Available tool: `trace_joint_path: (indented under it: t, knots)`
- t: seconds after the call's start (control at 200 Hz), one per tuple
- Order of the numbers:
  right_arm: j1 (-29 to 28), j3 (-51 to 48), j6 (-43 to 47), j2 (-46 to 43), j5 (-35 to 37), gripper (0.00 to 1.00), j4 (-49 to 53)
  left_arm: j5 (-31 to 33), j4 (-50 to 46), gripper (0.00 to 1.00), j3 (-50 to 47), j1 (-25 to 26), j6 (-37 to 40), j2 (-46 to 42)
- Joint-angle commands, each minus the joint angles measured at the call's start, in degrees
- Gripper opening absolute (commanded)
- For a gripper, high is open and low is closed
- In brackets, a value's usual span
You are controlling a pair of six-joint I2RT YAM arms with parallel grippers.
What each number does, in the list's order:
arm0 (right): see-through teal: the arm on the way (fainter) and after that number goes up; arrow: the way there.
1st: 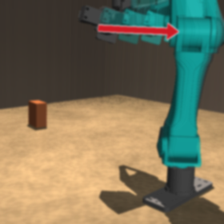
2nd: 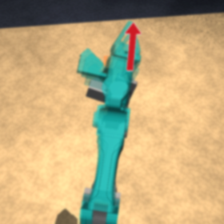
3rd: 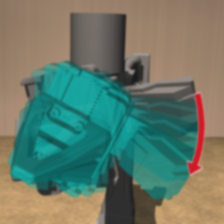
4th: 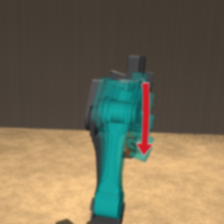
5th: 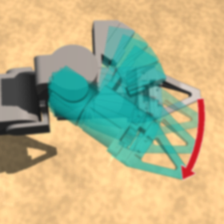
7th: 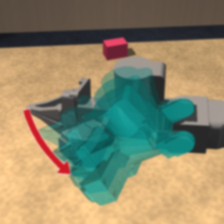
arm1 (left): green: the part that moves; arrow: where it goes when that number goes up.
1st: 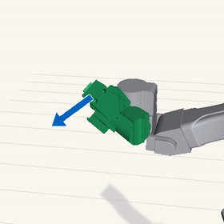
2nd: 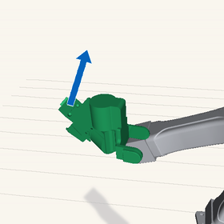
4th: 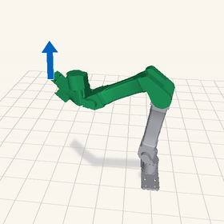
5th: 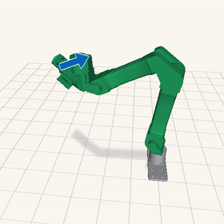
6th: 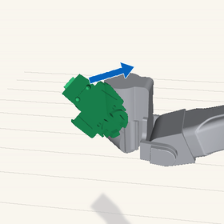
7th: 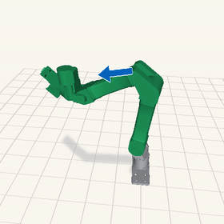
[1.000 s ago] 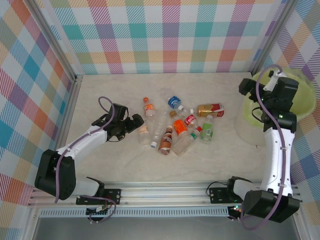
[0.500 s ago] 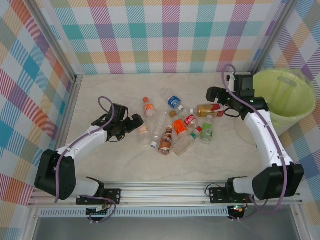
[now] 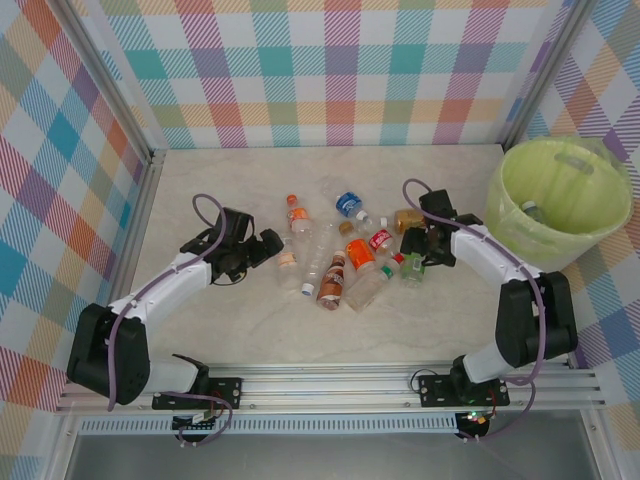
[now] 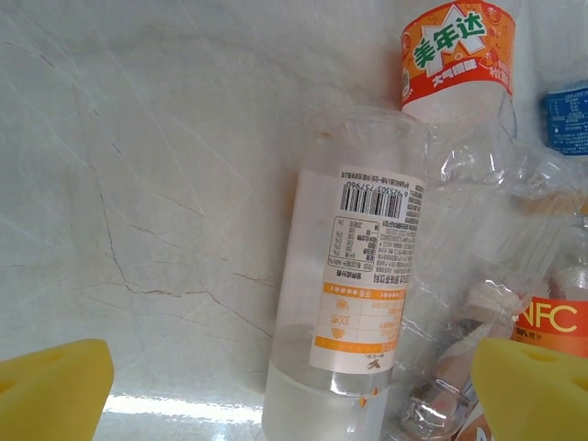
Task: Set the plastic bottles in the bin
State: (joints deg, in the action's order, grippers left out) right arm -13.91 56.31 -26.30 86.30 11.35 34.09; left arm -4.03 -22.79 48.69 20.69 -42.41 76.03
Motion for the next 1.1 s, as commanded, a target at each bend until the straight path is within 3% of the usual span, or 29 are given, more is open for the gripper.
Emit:
trace_joint_path:
  t: [0.0, 0.19, 0.475, 0.735, 0.95, 1.095]
  knots:
    - [-0.15, -1.28, -2.79, 2.49, -0.33, 0.80, -4.81, -2.55, -3.13, 1.00, 2.31, -1.00, 3.37, -1.54]
    - [-0.28, -3.45, -3.22, 5.72, -1.38, 0.73, -8.76, -4.15, -9.03, 1.00, 10.95, -1.00, 9.72, 0.32]
    - [-0.63, -5.19, -4.39, 6.09, -0.84, 0.66, -13.14, -6.90, -3.10, 1.00, 11.82, -1.00, 10.84, 3.92]
    - [-4.75, -7.46, -2.61, -6.39, 5.83, 0.58, -14.27, -3.31, -4.01, 1.00, 10.84, -1.09, 12.73, 2.73]
    - [-5.90, -10.42, 2.25, -21.57, 2.53, 0.58, -24.22, -2.97, -3.41, 1.00, 9.85, -1.09, 11.12, 3.02]
    - [-5.99, -7.01, 7.47, -27.25, 3.01, 0.58, -25.73, -2.77, -4.33, 1.00, 10.46, -1.09, 11.21, 3.71]
